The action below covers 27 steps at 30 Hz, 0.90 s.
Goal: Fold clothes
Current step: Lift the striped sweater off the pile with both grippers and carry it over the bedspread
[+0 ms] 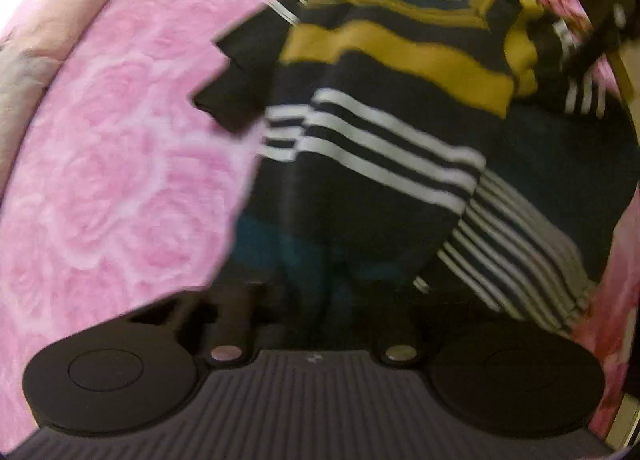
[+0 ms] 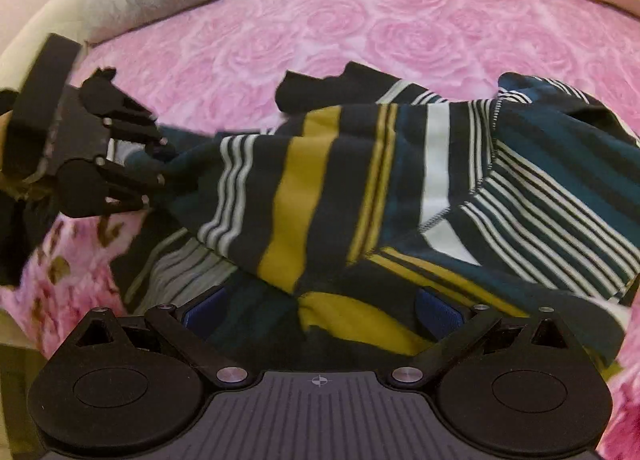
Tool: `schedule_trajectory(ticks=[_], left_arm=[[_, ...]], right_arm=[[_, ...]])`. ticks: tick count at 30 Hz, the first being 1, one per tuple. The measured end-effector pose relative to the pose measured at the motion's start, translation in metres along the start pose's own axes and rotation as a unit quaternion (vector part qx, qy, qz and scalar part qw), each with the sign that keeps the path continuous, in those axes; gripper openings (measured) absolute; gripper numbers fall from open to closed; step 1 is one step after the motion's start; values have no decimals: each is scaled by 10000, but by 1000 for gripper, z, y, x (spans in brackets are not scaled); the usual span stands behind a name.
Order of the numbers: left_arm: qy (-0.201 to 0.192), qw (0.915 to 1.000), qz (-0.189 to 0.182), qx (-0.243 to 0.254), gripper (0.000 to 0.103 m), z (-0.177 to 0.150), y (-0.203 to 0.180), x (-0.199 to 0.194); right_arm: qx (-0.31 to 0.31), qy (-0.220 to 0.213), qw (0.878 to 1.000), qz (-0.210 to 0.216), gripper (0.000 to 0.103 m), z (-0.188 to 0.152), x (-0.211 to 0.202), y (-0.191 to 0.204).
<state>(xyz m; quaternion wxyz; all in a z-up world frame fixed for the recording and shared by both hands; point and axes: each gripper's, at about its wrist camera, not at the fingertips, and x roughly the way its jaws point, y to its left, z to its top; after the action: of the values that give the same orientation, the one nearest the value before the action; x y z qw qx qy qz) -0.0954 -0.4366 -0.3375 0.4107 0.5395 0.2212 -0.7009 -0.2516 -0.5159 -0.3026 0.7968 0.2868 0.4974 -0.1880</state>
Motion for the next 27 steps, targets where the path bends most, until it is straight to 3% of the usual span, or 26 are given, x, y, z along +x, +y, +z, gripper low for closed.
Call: schedule_trajectory(ticks=[4, 7, 11, 13, 16, 17, 20, 25, 26, 27], left_arm=[[-771, 9965, -317, -27, 7, 10, -26, -72], [-1386, 9870, -749, 312, 7, 32, -68, -113], [-1991, 9652, -1506, 772, 7, 70, -123, -125], [-2149, 9546, -1823, 960, 5, 82, -141, -123], [-2256, 9426, -2163, 1179, 0, 91, -156, -117], [-2245, 9410, -2218, 1225, 0, 91, -157, -115], [-2066, 9470, -2130, 1227, 0, 83, -151, -111], [-1750, 9596, -1912, 1099, 1, 67, -135, -112], [-1691, 9633, -1822, 1016, 3, 64, -129, -112], [-1632, 9669, -1726, 928, 4, 61, -124, -112]], right_arm=[[803, -317, 9962, -123, 103, 3, -34, -12], [1704, -665, 9825, -349, 103, 2, -63, -37], [2538, -961, 9603, -649, 103, 1, -95, -78], [2743, -991, 9532, -796, 103, 4, -104, -93], [2924, -823, 9507, -620, 103, 17, -102, -113], [3005, -767, 9497, -430, 103, 20, -96, -116], [2998, -502, 9527, -33, 103, 31, -67, -113], [2677, -322, 9629, 104, 102, 43, -19, -85], [2661, -316, 9634, 84, 83, 41, -12, -83], [2674, -327, 9630, 94, 26, 38, -9, -83]])
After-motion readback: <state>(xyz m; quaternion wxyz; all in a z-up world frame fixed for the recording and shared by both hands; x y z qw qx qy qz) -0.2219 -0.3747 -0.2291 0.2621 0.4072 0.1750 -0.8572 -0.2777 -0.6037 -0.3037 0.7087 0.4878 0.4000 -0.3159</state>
